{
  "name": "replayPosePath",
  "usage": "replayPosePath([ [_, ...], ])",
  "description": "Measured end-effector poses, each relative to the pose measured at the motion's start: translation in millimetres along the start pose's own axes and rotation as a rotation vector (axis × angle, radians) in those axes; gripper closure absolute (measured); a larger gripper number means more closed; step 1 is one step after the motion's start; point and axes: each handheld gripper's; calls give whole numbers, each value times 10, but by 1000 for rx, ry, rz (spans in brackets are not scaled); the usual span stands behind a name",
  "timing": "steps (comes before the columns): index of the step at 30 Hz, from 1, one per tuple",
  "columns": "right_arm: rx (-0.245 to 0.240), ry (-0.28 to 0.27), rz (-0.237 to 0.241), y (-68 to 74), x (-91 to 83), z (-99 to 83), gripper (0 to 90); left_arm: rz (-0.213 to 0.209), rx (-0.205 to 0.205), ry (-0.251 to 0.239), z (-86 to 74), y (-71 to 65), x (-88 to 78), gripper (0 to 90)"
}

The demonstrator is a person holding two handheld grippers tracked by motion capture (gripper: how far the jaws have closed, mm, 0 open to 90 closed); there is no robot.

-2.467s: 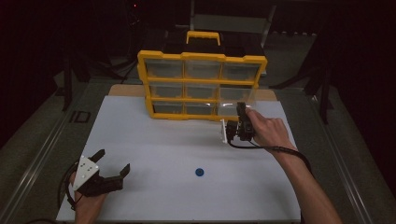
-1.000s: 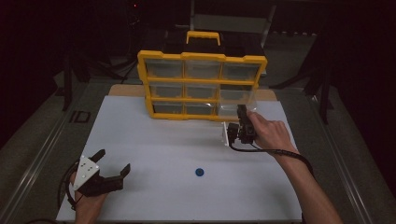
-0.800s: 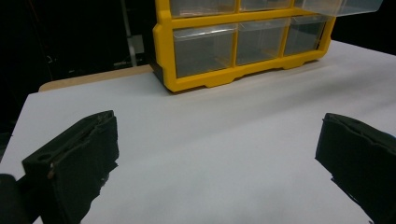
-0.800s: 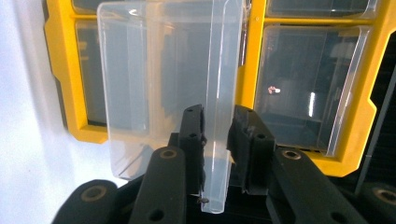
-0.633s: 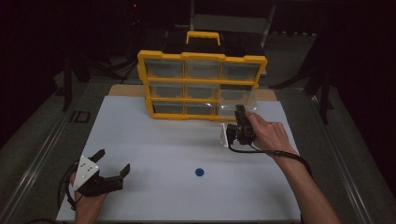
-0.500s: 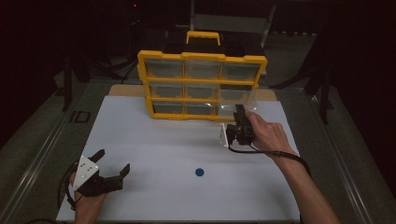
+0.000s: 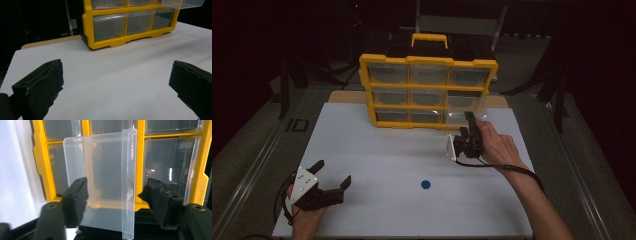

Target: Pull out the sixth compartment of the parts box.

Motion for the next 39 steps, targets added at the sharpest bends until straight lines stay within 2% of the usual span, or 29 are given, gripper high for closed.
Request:
replayPosePath([
  [3,1,8,-7,39,10,-3,251,0,-1,1,-1,1,0,0],
  [8,15,0,18,106,21,-11,218,0,-1,1,0,0,0,0],
  [17,41,-5,38,234,25,-22,198,0,-1,1,-1,0,0,0],
  [19,58,-6,48,281,30,-29,194,0,-1,0,-1,-1,2,0],
  [28,78,-7,93,414,65,-14,169,-1,-2,1,-2,0,5,0],
  [39,203,-10,197,507,106,-40,163,1,-1,1,-1,0,0,0],
])
Point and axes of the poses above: each handheld gripper's, and its own axes: x roughly forward along the jaws, z roughly out of its top, y roughly to its left, and after that the axes turned 2 degrees about z, right-handed
